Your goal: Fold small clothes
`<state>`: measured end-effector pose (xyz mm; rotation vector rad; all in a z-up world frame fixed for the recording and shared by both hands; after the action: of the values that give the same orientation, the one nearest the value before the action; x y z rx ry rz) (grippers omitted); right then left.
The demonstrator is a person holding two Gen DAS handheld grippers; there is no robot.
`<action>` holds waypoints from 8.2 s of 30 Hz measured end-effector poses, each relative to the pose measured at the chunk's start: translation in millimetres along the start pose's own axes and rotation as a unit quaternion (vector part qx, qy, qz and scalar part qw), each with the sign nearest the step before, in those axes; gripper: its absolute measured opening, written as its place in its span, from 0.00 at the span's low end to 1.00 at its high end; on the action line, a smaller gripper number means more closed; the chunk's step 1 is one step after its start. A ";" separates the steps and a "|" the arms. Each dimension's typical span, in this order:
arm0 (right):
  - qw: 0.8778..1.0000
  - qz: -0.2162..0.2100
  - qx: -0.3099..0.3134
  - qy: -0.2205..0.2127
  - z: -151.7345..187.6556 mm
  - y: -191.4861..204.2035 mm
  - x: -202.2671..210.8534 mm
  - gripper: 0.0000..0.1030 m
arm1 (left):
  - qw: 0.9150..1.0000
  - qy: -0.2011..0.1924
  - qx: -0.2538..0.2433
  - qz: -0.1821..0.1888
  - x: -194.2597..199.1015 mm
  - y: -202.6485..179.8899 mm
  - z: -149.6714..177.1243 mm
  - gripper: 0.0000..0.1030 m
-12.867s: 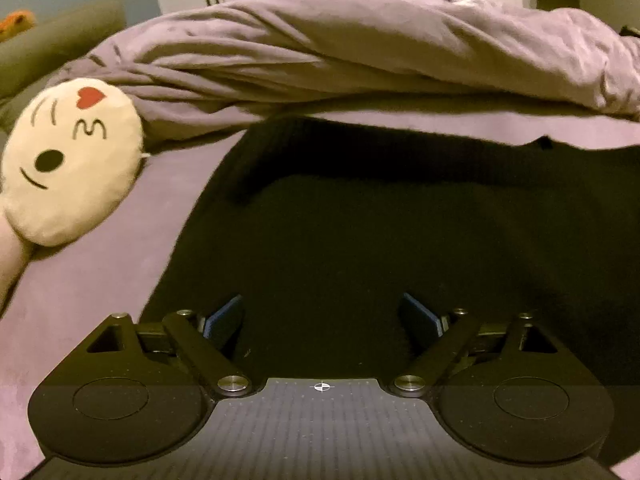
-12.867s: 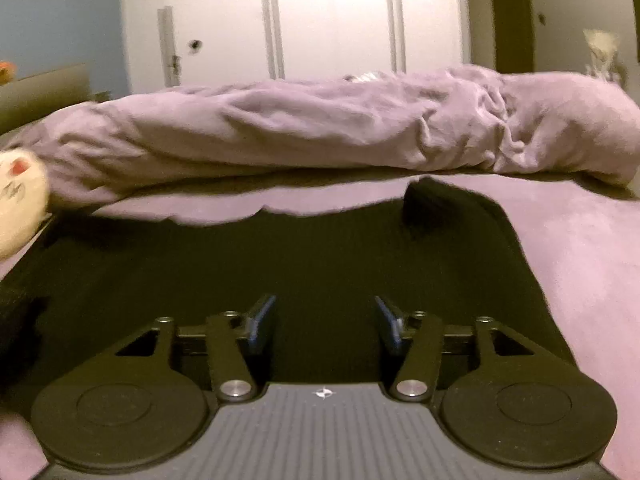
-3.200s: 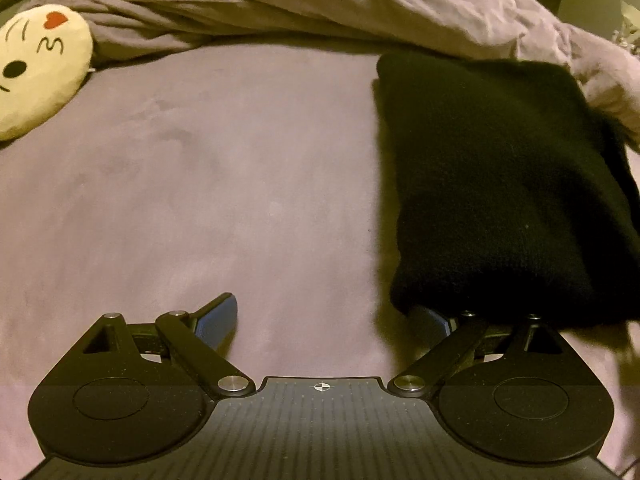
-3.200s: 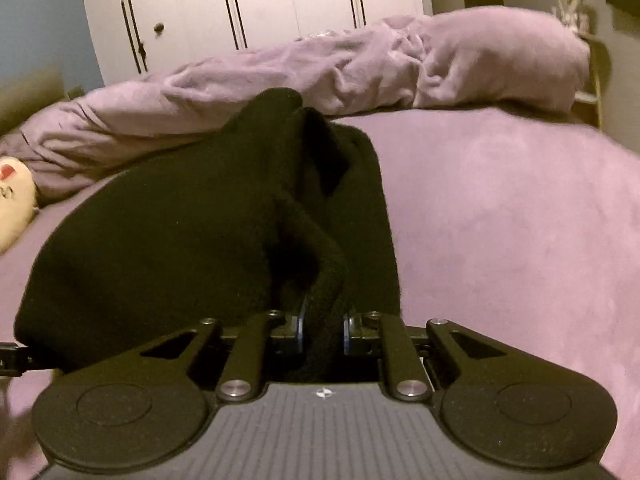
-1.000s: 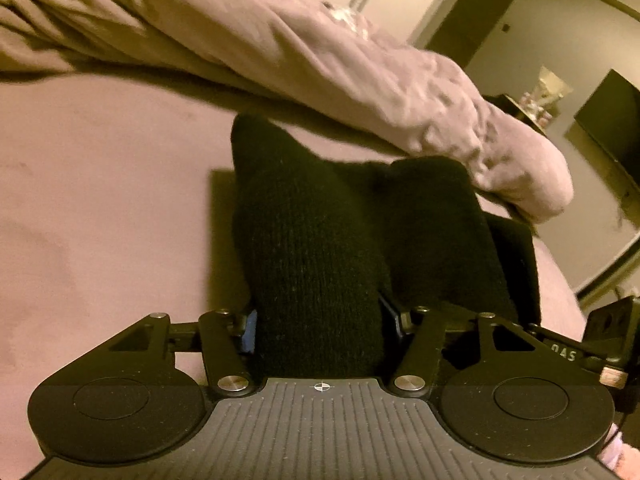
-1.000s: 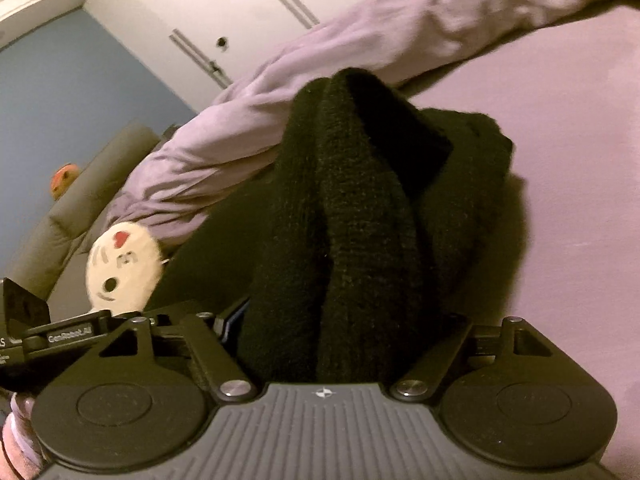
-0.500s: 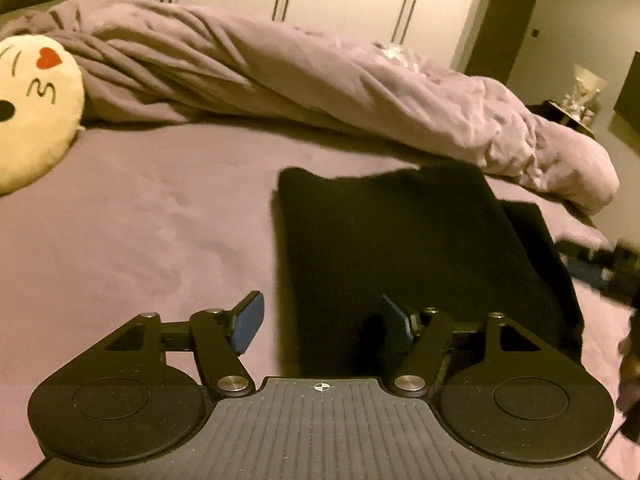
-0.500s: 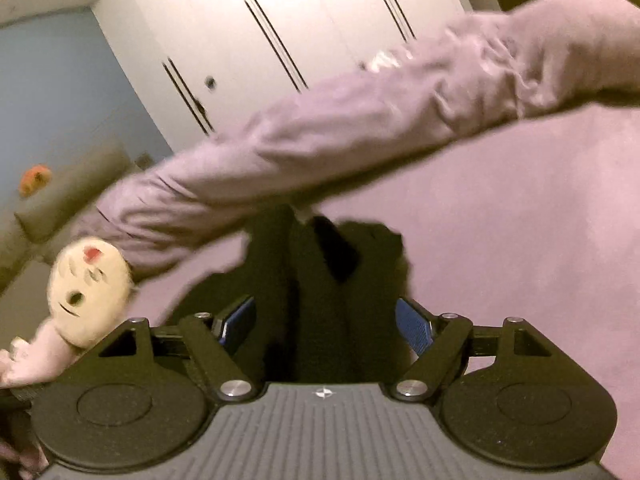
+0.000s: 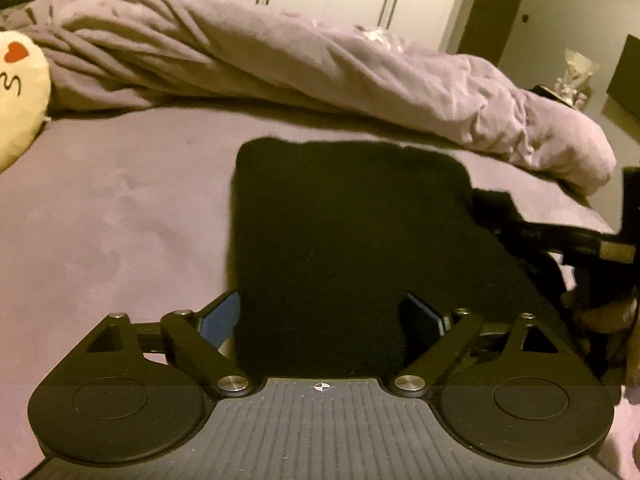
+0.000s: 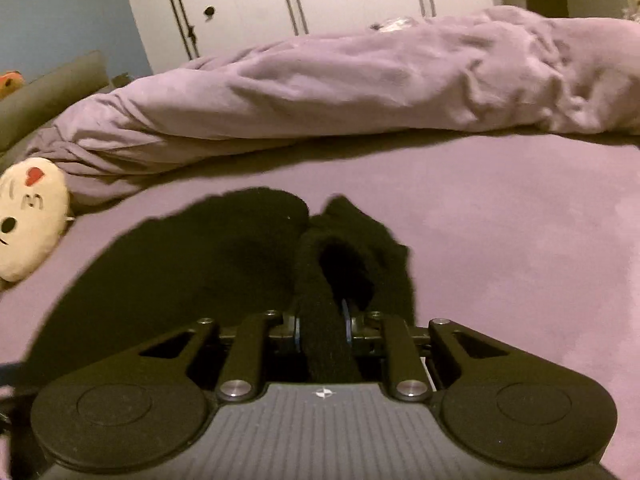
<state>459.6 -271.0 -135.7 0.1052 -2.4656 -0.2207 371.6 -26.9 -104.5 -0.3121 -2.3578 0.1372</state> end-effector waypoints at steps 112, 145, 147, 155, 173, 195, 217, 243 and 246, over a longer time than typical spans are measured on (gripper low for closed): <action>0.991 0.070 0.030 0.111 171.1 112.1 296.3 0.96 | 0.989 0.058 0.004 -0.134 194.8 -42.5 126.0 1.00; 0.993 0.086 0.019 0.084 156.8 104.7 304.3 0.96 | 0.985 0.058 -0.015 -0.163 202.3 -45.2 117.5 1.00; 0.993 0.085 0.019 0.084 157.1 105.2 304.2 0.96 | 0.985 0.059 -0.014 -0.162 202.0 -44.8 117.5 1.00; 0.992 0.085 0.026 0.086 156.8 107.7 303.8 0.96 | 0.985 0.065 -0.016 -0.161 200.2 -44.8 120.7 1.00; 0.992 0.084 0.031 0.085 156.9 108.6 302.7 0.96 | 0.984 0.069 -0.016 -0.164 198.6 -41.7 122.4 1.00; 0.992 0.087 0.024 0.086 157.2 107.7 302.2 0.96 | 0.982 0.075 -0.020 -0.174 197.8 -33.6 126.3 1.00; 0.992 0.087 0.028 0.084 156.0 109.9 304.4 0.96 | 0.982 0.075 -0.022 -0.170 201.5 -35.5 125.5 1.00; 0.992 0.087 0.036 0.086 151.4 114.2 303.7 0.96 | 0.983 0.083 -0.023 -0.165 202.3 -35.4 125.2 1.00; 0.992 0.087 0.036 0.086 151.4 114.6 303.3 0.96 | 0.982 0.083 -0.025 -0.165 202.0 -35.2 124.7 1.00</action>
<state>125.5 -177.9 -47.7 -0.0591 -2.2949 -0.0443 138.0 -8.7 -52.6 0.0452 -2.2137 -0.1035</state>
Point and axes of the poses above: each gripper's, at about its wrist camera, not at the fingertips, and x roughly against the way its jaws point, y to its left, z to its underside, the point moved 8 cm from there along -x, roughly the way its jaws point
